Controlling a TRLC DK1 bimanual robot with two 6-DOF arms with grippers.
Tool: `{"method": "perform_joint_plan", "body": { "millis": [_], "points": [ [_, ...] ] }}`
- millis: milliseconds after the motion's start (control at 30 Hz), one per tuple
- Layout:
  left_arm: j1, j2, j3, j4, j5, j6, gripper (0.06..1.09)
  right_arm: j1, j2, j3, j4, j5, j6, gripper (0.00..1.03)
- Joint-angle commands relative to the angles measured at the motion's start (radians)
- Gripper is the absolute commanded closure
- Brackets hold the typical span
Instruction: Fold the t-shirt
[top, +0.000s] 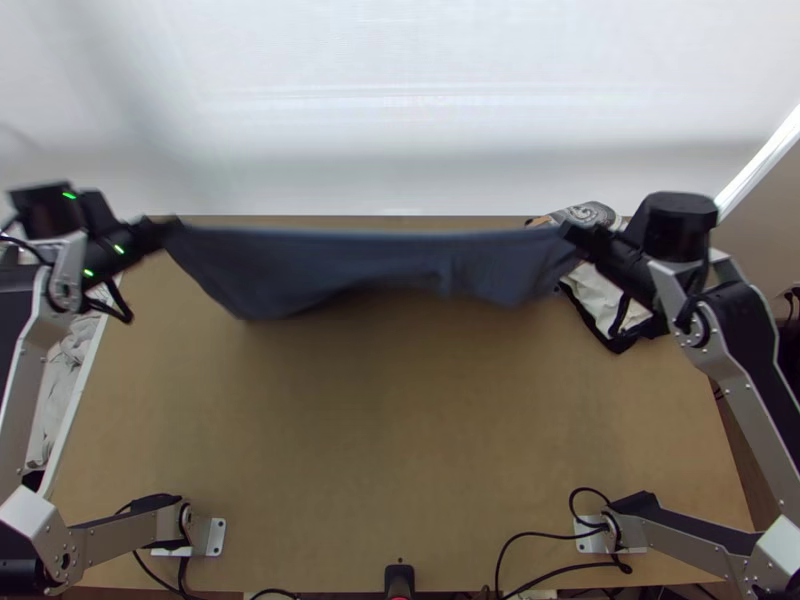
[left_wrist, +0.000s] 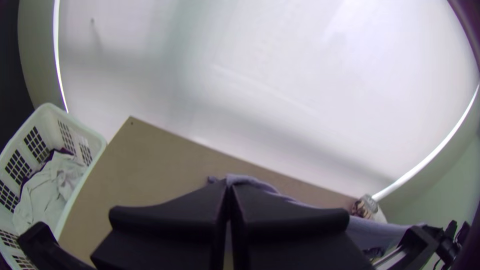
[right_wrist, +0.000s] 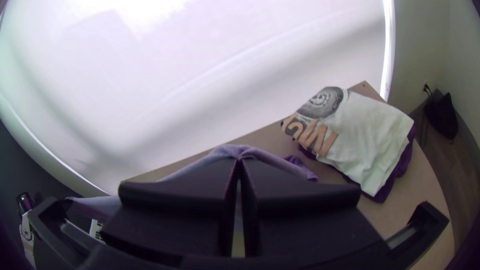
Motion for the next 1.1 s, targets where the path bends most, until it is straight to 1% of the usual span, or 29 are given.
{"method": "perform_joint_plan", "body": {
  "millis": [0,100,200,267,367,467,633,800,933,1067],
  "points": [
    [0.034,-0.062,0.055,0.137,-0.044,-0.083,1.05,0.001,0.003,0.064,0.053,0.051,-0.063,1.0],
    [0.037,-0.105,0.052,0.274,-0.09,-0.092,1.05,-0.014,0.012,0.133,0.106,0.072,-0.1,1.0],
    [0.043,-0.126,0.072,0.335,-0.11,-0.093,1.05,-0.034,0.021,0.209,0.148,0.074,-0.126,1.0],
    [0.043,-0.148,0.082,0.364,-0.11,-0.096,1.05,-0.042,0.018,0.247,0.176,0.074,-0.143,1.0],
    [0.037,-0.206,0.065,0.461,-0.11,-0.093,1.05,-0.045,0.0,0.302,0.214,0.074,-0.157,1.0],
    [0.029,-0.252,0.076,0.489,-0.11,-0.092,1.05,-0.045,-0.037,0.376,0.225,0.074,-0.166,1.0],
    [0.037,-0.341,0.087,0.484,-0.11,-0.087,1.05,-0.045,-0.126,0.456,0.207,0.075,-0.201,1.0],
    [0.048,-0.464,0.047,0.476,-0.11,-0.075,1.05,-0.045,-0.27,0.474,0.162,0.075,-0.257,1.0],
    [0.064,-0.567,-0.007,0.466,-0.11,-0.076,1.05,-0.046,-0.384,0.472,0.112,0.074,-0.263,1.0],
    [0.068,-0.671,-0.053,0.397,-0.11,-0.08,1.05,-0.048,-0.469,0.474,0.018,0.074,-0.28,1.0]
  ]
}}
